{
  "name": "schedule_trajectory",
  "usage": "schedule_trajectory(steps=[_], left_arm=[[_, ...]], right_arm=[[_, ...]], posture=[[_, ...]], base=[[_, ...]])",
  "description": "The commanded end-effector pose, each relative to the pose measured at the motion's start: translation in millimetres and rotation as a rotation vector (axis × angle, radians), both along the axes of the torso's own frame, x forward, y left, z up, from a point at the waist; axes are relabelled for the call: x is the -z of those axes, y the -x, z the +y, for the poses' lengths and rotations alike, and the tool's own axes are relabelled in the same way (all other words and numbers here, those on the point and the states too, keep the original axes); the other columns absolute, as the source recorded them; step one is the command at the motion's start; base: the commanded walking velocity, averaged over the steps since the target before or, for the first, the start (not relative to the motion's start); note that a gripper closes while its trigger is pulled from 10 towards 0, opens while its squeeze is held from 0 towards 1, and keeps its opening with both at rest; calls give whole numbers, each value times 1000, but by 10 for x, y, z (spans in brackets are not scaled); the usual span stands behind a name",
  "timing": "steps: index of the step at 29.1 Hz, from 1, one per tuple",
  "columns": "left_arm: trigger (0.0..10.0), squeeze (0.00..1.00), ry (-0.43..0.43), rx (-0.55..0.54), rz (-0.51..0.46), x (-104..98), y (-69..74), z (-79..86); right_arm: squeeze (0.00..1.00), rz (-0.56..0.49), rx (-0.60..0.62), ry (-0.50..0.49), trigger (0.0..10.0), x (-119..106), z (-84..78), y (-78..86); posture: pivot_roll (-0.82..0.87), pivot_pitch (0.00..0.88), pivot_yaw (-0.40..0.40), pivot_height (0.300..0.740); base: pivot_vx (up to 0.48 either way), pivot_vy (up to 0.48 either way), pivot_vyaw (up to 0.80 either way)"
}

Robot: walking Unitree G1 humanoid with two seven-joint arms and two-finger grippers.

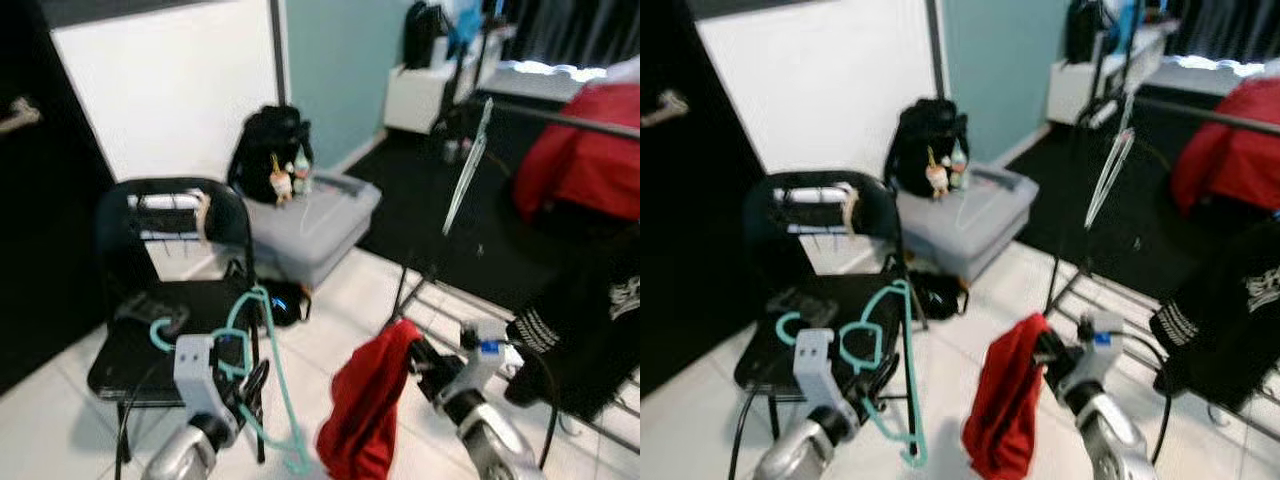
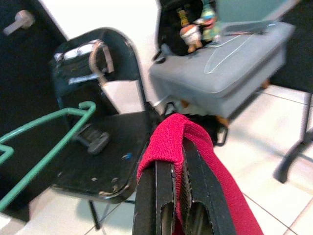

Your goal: Hang hanger

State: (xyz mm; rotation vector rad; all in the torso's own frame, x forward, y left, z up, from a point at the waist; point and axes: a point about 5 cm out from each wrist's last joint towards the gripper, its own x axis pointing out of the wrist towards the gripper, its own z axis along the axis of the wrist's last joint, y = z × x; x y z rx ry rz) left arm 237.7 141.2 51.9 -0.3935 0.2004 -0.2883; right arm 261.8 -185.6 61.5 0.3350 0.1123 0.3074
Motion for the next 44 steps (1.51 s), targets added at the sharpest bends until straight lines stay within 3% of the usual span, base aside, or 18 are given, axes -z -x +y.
schedule_trajectory(steps=[1, 36, 44], left_arm=[[10000, 0, 3, -5, 13, 18, 20, 32], [10000, 0, 16, 18, 29, 37, -6, 26], [10000, 0, 18, 19, 27, 31, -8, 21]], right_arm=[[0, -22, -15, -20, 10000, -60, 33, -15], [0, 5, -48, -31, 10000, -68, 52, -10], [0, 2, -35, 21, 10000, -69, 59, -20]], posture=[[-15, 0, -6, 740], [-12, 0, -12, 740], [-12, 0, -12, 740]], base=[[0, 0, 775], [0, 0, 766], [0, 0, 497]])
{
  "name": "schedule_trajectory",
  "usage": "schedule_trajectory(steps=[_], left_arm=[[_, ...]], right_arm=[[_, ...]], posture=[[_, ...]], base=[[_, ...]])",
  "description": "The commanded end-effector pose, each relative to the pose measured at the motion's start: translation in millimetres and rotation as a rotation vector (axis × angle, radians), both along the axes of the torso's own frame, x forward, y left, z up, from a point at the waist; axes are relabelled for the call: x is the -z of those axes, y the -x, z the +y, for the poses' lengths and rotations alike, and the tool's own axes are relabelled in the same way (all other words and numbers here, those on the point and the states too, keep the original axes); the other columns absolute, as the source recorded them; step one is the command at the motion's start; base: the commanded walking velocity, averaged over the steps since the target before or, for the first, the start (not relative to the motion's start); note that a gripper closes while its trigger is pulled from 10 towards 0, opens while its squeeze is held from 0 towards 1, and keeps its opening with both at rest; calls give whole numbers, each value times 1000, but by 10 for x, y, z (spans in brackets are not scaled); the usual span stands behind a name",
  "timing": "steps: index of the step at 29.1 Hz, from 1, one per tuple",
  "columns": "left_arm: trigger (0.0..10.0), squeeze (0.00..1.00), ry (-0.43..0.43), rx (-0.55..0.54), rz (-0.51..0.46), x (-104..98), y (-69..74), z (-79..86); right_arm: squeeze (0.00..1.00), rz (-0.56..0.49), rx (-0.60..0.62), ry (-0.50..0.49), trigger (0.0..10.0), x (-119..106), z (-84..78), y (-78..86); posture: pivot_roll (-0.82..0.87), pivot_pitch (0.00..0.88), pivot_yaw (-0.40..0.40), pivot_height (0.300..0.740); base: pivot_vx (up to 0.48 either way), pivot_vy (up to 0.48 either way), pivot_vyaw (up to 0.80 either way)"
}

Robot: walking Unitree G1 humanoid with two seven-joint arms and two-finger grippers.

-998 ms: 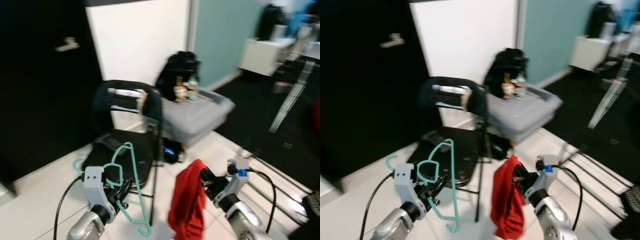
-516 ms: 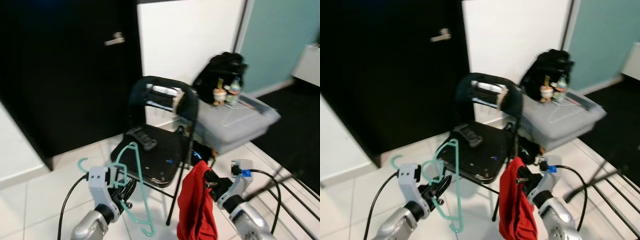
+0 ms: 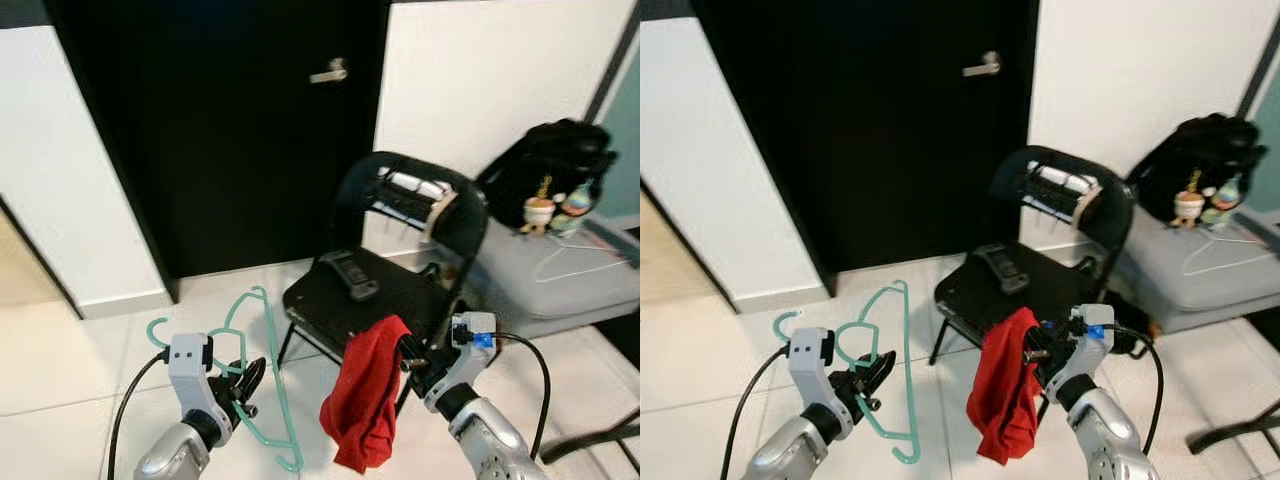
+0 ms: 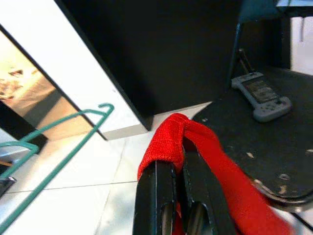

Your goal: Hang hanger

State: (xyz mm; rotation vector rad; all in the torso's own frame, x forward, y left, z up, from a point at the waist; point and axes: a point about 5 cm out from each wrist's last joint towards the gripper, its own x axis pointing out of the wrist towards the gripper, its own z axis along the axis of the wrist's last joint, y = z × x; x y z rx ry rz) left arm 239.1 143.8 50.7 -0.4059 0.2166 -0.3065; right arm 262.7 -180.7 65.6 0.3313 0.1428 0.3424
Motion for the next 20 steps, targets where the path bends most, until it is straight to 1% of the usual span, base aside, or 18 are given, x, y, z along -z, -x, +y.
schedule_trajectory(steps=[1, 4, 8, 20], left_arm=[[10000, 0, 6, -2, 12, 16, 3, -4], [10000, 0, 7, -3, 11, 15, 2, -4], [10000, 0, 8, -4, 10, 13, -2, -2], [10000, 0, 12, -6, 8, 13, -12, 0]], right_arm=[[0, -28, -2, 6, 10000, -38, 18, -11], [0, -31, -7, -2, 10000, -44, 21, -8], [0, -23, -25, 11, 10000, -32, 21, -5], [0, -42, -42, 37, 10000, -58, 48, -7]], posture=[[-13, 0, -11, 740], [-13, 0, -11, 740], [-13, 0, -11, 740], [-14, 0, -13, 740]], base=[[0, 0, 0], [0, 0, 0], [0, 0, 763], [0, 0, 460]])
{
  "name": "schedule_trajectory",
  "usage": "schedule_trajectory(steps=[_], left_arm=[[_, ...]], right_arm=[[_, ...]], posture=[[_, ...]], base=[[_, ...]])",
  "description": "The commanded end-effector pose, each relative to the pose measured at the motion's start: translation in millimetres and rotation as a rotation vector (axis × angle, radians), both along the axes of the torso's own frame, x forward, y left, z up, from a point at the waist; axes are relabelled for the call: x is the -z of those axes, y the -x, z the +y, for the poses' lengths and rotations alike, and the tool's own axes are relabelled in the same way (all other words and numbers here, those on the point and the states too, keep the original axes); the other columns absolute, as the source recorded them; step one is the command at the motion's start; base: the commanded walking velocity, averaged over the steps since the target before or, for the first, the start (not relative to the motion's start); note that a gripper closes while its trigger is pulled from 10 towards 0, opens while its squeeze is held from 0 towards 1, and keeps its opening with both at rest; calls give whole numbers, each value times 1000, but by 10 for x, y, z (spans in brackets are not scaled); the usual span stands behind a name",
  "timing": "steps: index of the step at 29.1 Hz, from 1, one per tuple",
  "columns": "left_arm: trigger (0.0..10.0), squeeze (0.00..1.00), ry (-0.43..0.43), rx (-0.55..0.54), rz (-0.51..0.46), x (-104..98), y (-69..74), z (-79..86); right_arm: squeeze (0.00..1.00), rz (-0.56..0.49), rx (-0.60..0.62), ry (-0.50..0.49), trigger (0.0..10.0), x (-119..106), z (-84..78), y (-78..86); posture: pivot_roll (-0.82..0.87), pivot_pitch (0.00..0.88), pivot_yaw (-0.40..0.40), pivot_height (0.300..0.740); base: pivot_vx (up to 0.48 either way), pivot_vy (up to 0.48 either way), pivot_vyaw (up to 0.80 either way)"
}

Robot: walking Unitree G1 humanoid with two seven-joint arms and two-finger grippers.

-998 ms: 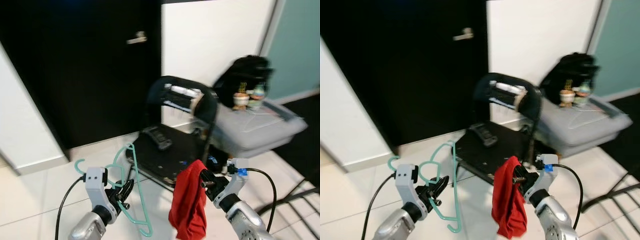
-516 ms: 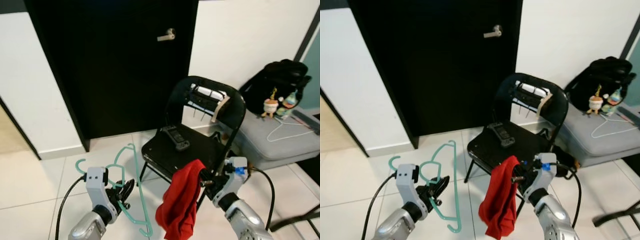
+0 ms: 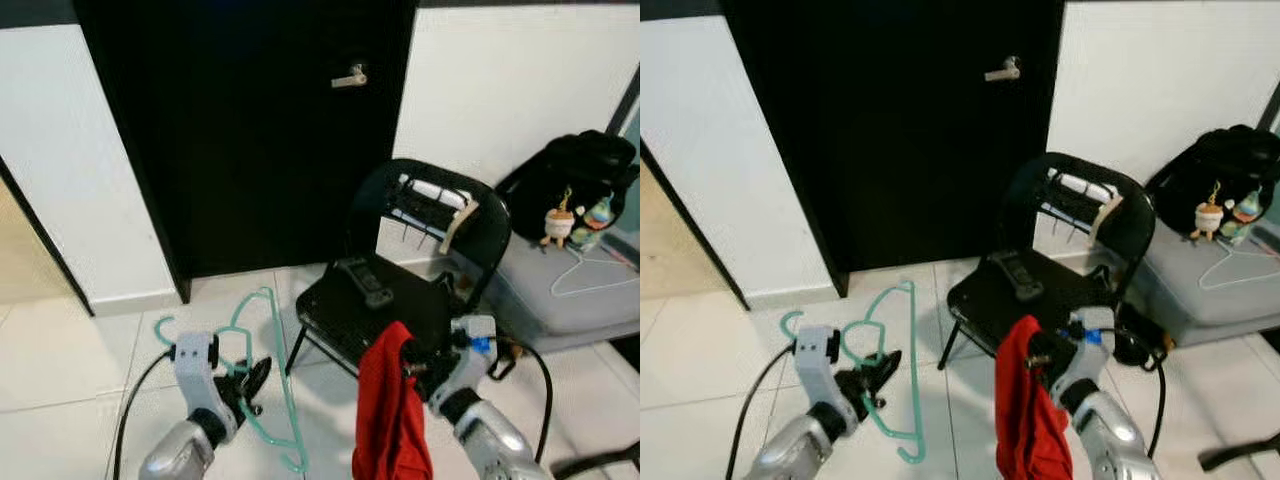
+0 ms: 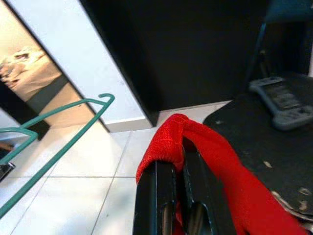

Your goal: Hang hanger

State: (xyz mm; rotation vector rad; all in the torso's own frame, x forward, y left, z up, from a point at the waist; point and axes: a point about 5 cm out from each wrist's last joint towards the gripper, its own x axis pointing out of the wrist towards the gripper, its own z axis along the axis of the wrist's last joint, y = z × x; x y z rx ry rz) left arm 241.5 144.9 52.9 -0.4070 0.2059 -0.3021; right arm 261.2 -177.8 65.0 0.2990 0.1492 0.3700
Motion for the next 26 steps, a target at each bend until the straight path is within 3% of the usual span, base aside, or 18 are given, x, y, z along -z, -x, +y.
schedule_trajectory(steps=[1, 26], left_arm=[[10000, 0, 10, 0, 17, 34, 13, -12], [10000, 0, 23, -3, 9, 20, 10, -7]], right_arm=[[0, -38, -13, 7, 10000, -64, 20, -23], [0, -39, -20, 7, 10000, -62, 24, -20]], posture=[[-14, 0, -13, 740], [-9, 0, -20, 740]], base=[[0, 0, 506], [0, 0, 531]])
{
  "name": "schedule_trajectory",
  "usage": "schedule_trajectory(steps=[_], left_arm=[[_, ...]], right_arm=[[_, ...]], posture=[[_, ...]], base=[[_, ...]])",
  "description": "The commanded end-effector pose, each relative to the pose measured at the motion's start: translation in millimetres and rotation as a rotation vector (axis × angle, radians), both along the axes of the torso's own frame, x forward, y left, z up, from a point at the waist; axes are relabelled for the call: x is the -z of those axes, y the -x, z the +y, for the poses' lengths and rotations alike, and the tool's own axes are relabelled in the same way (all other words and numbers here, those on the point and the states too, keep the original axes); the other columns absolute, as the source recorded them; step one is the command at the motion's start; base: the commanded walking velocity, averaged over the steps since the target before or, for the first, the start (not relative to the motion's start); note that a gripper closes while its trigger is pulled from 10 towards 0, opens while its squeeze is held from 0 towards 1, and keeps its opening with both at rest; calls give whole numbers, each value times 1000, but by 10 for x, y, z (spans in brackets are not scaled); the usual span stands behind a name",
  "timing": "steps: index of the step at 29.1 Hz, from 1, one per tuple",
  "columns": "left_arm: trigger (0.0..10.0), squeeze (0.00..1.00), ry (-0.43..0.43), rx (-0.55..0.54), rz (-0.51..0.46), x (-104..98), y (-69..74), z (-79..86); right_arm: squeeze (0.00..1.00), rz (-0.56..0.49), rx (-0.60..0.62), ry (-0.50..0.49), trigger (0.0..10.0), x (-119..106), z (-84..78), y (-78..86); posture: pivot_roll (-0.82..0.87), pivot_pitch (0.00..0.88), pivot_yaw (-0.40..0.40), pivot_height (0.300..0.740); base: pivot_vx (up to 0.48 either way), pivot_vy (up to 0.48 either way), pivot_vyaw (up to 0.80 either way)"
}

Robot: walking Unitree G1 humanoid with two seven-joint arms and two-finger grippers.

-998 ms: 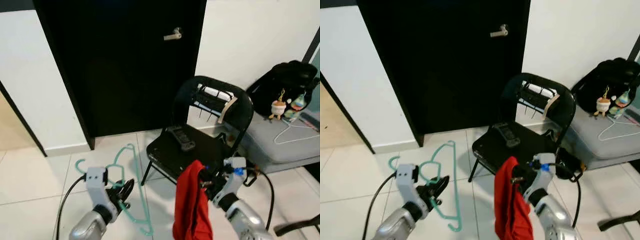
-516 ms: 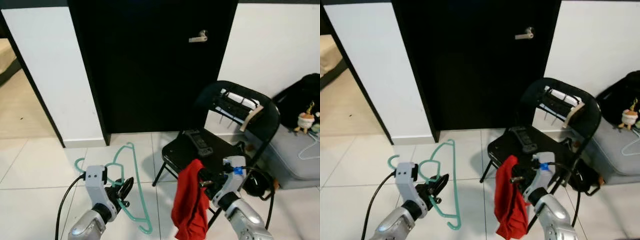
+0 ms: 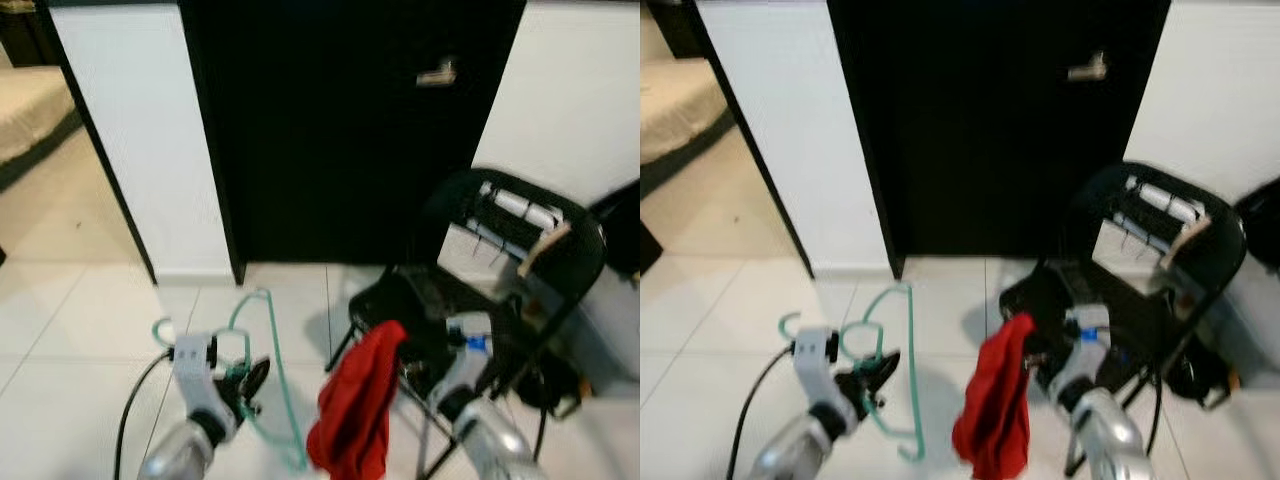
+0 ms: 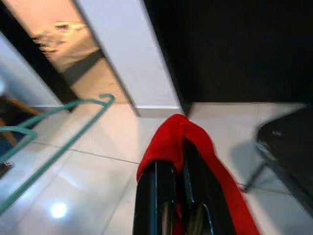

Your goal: Hang hanger

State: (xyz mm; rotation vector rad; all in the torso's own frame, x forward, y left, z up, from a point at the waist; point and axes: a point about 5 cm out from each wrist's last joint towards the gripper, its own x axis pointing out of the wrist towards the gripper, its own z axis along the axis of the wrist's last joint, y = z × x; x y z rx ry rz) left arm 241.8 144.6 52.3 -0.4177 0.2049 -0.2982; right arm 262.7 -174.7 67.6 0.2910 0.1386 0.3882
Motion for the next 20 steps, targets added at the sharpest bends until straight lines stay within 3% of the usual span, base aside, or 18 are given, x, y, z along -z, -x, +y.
schedule_trajectory(steps=[1, 6, 20], left_arm=[[10000, 0, 13, 2, 7, 13, 13, -4], [10000, 0, 12, 0, 6, 12, 9, 1], [10000, 0, 16, 0, 4, 8, -2, -13]], right_arm=[[0, -25, -3, 3, 10000, -37, -7, -4], [0, -25, -5, 0, 10000, -35, -5, -7], [0, -29, -11, 24, 10000, -36, -2, -18]], posture=[[-9, 0, -20, 740], [-10, 0, -20, 740], [-13, 0, -22, 740]], base=[[0, 0, 531], [0, 0, 496], [0, 0, 0]])
